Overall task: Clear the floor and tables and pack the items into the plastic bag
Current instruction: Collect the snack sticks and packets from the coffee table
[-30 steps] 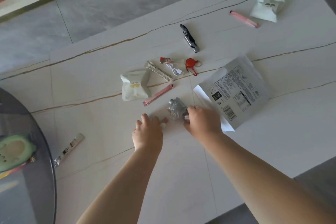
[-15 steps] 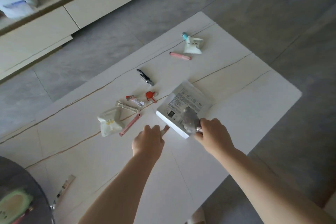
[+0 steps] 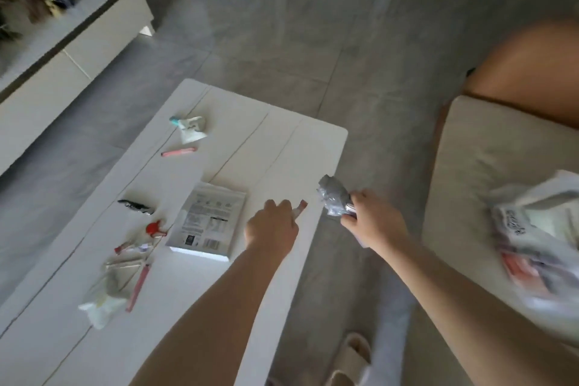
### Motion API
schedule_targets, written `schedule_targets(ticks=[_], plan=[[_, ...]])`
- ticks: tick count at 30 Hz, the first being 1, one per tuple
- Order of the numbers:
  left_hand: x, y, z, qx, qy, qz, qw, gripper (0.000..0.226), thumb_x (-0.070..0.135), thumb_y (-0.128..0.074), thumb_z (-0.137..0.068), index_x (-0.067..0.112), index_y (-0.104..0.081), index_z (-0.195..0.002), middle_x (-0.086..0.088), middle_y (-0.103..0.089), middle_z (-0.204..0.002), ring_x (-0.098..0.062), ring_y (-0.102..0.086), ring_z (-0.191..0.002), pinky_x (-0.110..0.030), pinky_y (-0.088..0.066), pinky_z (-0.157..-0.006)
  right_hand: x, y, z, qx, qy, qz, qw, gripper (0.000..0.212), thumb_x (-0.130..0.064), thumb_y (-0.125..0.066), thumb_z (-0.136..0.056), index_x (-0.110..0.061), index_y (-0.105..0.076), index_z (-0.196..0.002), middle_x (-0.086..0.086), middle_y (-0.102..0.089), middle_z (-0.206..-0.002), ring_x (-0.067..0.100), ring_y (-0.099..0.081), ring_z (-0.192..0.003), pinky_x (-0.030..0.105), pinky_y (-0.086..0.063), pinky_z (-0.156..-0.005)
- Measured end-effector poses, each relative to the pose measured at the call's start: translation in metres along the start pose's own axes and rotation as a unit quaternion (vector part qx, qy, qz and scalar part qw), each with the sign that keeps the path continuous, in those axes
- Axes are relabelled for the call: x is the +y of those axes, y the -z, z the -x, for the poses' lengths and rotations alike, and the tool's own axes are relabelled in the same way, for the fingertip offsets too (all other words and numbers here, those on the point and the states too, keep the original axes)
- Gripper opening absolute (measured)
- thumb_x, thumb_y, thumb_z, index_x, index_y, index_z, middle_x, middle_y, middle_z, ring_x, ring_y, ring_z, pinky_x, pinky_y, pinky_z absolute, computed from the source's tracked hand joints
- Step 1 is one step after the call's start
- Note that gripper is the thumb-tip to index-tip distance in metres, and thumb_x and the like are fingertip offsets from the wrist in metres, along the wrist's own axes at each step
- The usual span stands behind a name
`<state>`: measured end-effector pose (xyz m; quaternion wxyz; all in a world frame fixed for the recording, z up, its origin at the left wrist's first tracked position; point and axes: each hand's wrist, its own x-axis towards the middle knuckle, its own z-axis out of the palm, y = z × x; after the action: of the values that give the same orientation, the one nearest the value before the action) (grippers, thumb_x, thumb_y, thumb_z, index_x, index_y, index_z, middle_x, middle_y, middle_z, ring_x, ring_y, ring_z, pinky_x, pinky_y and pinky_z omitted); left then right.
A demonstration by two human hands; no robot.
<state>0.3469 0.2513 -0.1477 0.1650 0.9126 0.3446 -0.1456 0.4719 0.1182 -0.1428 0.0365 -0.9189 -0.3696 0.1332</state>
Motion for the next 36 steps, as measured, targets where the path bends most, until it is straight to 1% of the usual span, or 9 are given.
schedule_targets(ticks=[5,12,17,20,25,29,32,34,36], plan=[[0.082,0.007,-0.011,-0.005,-0.062,-0.022,0.998,0.039,0.046,-0.03,-0.1,0.018,-0.055,-0.109,-0.005,-0.057,-0.102,-0.027,-0.064,-0.091,-0.034,-0.052,-0.076,0.081,0.021,0.018,0.004,-0.1,-0.055,0.993,0.036,-0.031,-0.05,-0.089,-0.013,-0.05,-0.121,0.009,-0.059,-0.117,0.031,-0.059,-0.106,0.034,-0.046,-0.076],[0.227,0.006,-0.018,-0.042,-0.138,-0.011,0.99,0.026,0.041,-0.039,-0.098,0.022,-0.051,-0.086,-0.004,-0.064,-0.093,-0.025,-0.066,-0.085,-0.034,-0.055,-0.077,0.206,0.056,0.052,0.027,-0.196,-0.143,0.97,0.038,-0.027,-0.052,-0.089,-0.009,-0.045,-0.122,0.012,-0.059,-0.118,0.032,-0.058,-0.106,0.034,-0.045,-0.078],[0.353,0.004,-0.018,-0.051,-0.223,0.003,0.973,0.027,0.04,-0.042,-0.096,0.022,-0.043,-0.077,-0.009,-0.066,-0.094,-0.03,-0.065,-0.087,-0.033,-0.047,-0.07,0.297,0.089,0.082,0.07,-0.295,-0.223,0.926,0.032,-0.028,-0.048,-0.089,-0.011,-0.046,-0.116,0.01,-0.054,-0.114,0.032,-0.058,-0.101,0.037,-0.047,-0.075],[0.423,0.0,-0.012,-0.062,-0.266,0.018,0.962,0.028,0.041,-0.042,-0.097,0.017,-0.056,-0.093,-0.009,-0.065,-0.097,-0.029,-0.063,-0.091,-0.032,-0.045,-0.072,0.344,0.101,0.1,0.095,-0.378,-0.259,0.884,0.033,-0.027,-0.05,-0.088,-0.011,-0.047,-0.116,0.01,-0.06,-0.112,0.032,-0.058,-0.102,0.034,-0.044,-0.078],[0.501,-0.02,-0.013,-0.095,-0.334,0.012,0.938,0.026,0.031,-0.045,-0.095,0.016,-0.055,-0.114,-0.004,-0.064,-0.104,-0.022,-0.06,-0.09,-0.029,-0.04,-0.068,0.408,0.102,0.114,0.114,-0.489,-0.35,0.791,0.036,-0.02,-0.054,-0.087,-0.008,-0.046,-0.12,0.012,-0.063,-0.107,0.03,-0.059,-0.1,0.039,-0.049,-0.086],[0.538,-0.043,-0.024,-0.096,-0.398,0.005,0.913,0.039,0.03,-0.046,-0.095,0.026,-0.05,-0.134,0.004,-0.057,-0.13,-0.016,-0.061,-0.092,-0.025,-0.038,-0.064,0.436,0.089,0.115,0.127,-0.54,-0.375,0.743,0.035,-0.019,-0.057,-0.085,-0.008,-0.048,-0.117,0.009,-0.063,-0.096,0.03,-0.062,-0.093,0.044,-0.053,-0.084],[0.558,-0.065,-0.038,-0.106,-0.413,-0.002,0.905,0.03,0.033,-0.047,-0.095,0.017,-0.059,-0.117,0.004,-0.056,-0.132,-0.019,-0.063,-0.097,-0.032,-0.051,-0.068,0.447,0.076,0.111,0.13,-0.559,-0.371,0.73,0.033,-0.025,-0.055,-0.086,-0.01,-0.052,-0.114,0.004,-0.063,-0.089,0.025,-0.063,-0.088,0.043,-0.054,-0.082],[0.57,-0.079,-0.044,-0.108,-0.428,-0.027,0.897,0.027,0.032,-0.047,-0.096,0.01,-0.062,-0.097,0.003,-0.053,-0.137,-0.022,-0.059,-0.111,-0.034,-0.05,-0.074,0.449,0.069,0.106,0.11,-0.564,-0.356,0.736,0.031,-0.031,-0.053,-0.088,-0.013,-0.051,-0.114,0.002,-0.062,-0.088,0.024,-0.062,-0.088,0.039,-0.054,-0.082],[0.578,-0.091,-0.048,-0.119,-0.428,-0.051,0.894,0.026,0.029,-0.045,-0.098,0.009,-0.062,-0.099,-0.001,-0.055,-0.134,-0.019,-0.059,-0.112,-0.03,-0.044,-0.07,0.45,0.062,0.101,0.089,-0.566,-0.329,0.751,0.036,-0.038,-0.051,-0.09,-0.018,-0.05,-0.12,0.003,-0.066,-0.097,0.024,-0.063,-0.093,0.035,-0.052,-0.082]])
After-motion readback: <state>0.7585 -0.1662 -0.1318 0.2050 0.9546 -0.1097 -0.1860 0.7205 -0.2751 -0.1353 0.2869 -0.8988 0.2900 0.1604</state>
